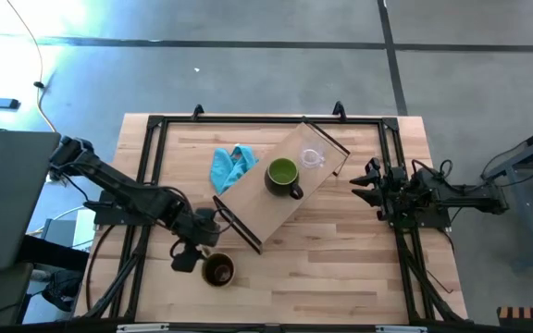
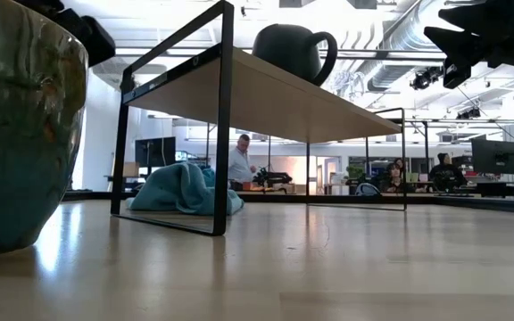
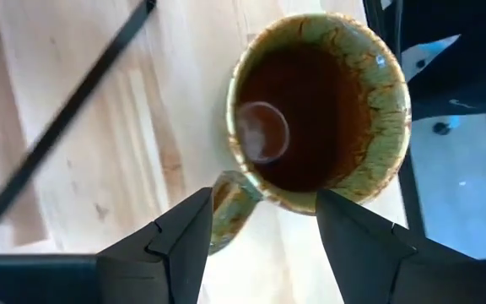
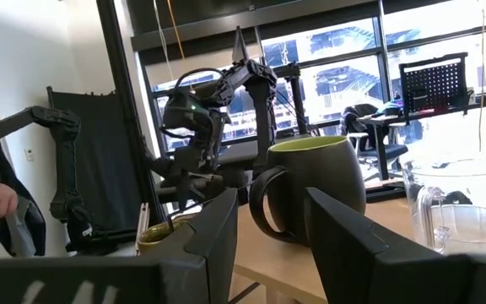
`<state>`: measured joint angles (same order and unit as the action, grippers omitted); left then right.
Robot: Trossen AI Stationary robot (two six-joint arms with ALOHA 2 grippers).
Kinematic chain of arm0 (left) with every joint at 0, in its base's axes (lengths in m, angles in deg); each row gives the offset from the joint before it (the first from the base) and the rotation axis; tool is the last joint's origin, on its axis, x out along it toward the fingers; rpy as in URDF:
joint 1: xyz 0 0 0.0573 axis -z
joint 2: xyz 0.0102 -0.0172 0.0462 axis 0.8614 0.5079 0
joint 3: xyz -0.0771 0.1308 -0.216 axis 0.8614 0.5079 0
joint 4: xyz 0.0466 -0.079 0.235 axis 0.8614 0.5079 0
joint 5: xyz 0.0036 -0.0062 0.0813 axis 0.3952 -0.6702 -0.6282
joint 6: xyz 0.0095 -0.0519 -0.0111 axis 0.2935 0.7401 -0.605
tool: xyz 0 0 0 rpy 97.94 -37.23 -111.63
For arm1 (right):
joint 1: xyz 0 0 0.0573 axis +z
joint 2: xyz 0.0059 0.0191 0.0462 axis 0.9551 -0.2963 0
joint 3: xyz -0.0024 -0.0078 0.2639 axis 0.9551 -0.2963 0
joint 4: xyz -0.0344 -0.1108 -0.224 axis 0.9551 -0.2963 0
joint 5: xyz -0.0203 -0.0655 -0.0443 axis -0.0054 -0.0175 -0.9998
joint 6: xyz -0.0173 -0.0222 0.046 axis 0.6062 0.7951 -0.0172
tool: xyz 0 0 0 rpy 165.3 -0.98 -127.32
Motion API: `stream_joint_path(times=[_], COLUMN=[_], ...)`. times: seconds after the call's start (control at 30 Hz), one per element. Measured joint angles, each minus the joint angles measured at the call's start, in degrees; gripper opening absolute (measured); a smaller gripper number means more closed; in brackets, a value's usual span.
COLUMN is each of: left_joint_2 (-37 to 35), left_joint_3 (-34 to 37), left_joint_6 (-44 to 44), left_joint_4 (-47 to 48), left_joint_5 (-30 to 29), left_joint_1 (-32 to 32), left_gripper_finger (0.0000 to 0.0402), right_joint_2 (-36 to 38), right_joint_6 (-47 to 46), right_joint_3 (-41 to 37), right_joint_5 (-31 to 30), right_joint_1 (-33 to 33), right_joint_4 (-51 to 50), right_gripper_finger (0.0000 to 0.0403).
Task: Stack small to large cups/mugs on shelf
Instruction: Put the green mug on the shelf
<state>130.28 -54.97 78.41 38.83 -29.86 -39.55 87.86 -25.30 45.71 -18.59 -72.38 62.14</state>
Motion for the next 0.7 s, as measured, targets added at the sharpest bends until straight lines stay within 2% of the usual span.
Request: stream_joint_path(times=[0.3, 0.47, 0.7], left_joint_2=[-0.56, -0.54, -0.54], left_joint_3=[-0.02, -0.02, -0.07], left_joint_6=[-8.17, -12.68, -15.17], left_joint_4=[4.66, 4.94, 4.42], left_joint_5=[-2.01, -6.02, -6.36], left_joint_1=[0.0, -0.03, -0.04], left_gripper_finger=[0.02, 0.02, 0.02], right_joint_2=[0.0, 0.0, 0.0], right_joint_6=[-0.31, -0.29, -0.29], right_joint_3=[0.0, 0.0, 0.0], right_joint_5=[0.0, 0.0, 0.0], right_joint_1=[-0.02, 0.0, -0.02], right_joint_4=[0.04, 0.04, 0.06], right_gripper_finger=[0.0131, 0.0131, 0.0131])
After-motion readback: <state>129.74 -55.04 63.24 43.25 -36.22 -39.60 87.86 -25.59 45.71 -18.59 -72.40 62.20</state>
